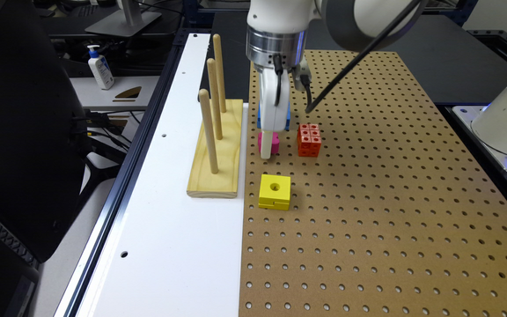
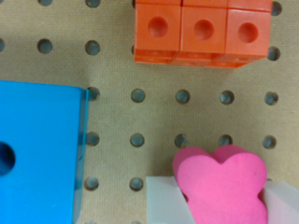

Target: Pick up pink flower.

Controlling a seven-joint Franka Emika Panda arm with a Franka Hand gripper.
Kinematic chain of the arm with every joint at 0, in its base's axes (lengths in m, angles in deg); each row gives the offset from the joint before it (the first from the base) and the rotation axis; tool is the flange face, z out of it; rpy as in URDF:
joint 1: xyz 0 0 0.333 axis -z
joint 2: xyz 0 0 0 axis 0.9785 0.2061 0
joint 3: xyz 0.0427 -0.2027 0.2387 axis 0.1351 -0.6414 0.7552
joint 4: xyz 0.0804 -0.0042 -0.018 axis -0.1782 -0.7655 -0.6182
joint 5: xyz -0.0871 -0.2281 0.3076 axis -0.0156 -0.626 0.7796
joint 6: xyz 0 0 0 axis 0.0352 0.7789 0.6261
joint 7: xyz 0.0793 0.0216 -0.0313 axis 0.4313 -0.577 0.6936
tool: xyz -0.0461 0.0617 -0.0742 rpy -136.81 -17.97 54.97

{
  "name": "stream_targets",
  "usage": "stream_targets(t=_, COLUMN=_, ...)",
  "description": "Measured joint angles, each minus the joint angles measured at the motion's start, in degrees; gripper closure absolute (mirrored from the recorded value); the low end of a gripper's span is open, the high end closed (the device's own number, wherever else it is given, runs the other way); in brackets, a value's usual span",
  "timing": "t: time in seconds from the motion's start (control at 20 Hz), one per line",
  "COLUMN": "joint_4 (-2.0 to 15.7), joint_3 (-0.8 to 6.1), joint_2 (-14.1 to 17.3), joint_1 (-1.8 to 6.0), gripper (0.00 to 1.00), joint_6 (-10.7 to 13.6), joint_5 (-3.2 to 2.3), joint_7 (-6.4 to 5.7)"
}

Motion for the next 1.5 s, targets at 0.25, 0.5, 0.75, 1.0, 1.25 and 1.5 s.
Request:
stream_targets(t=0.25, joint_4=-0.33, joint_3=0.0, joint_2=-2.7, joint_1=0.02, gripper=1.0, joint_6=2.8, joint_5=0.0, joint_7=0.0)
stream_targets(t=0.5, joint_4=-0.44, joint_3=0.0, joint_2=-4.1, joint_1=0.03, gripper=1.0, joint_6=3.7, joint_5=0.0, joint_7=0.0)
stream_targets(t=0.75, joint_4=-0.51, joint_3=0.0, joint_2=-8.1, joint_1=0.04, gripper=1.0, joint_6=7.8, joint_5=0.0, joint_7=0.0)
stream_targets(t=1.0, joint_4=-0.51, joint_3=0.0, joint_2=-8.9, joint_1=0.05, gripper=1.0, joint_6=8.1, joint_5=0.0, joint_7=0.0)
stream_targets(t=1.25, joint_4=-0.48, joint_3=0.01, joint_2=-14.6, joint_1=0.08, gripper=1.0, joint_6=13.4, joint_5=0.0, joint_7=-0.05)
stream_targets(t=1.5, joint_4=-0.49, joint_3=0.01, joint_2=-16.3, joint_1=0.12, gripper=1.0, joint_6=15.2, joint_5=0.0, joint_7=-0.07)
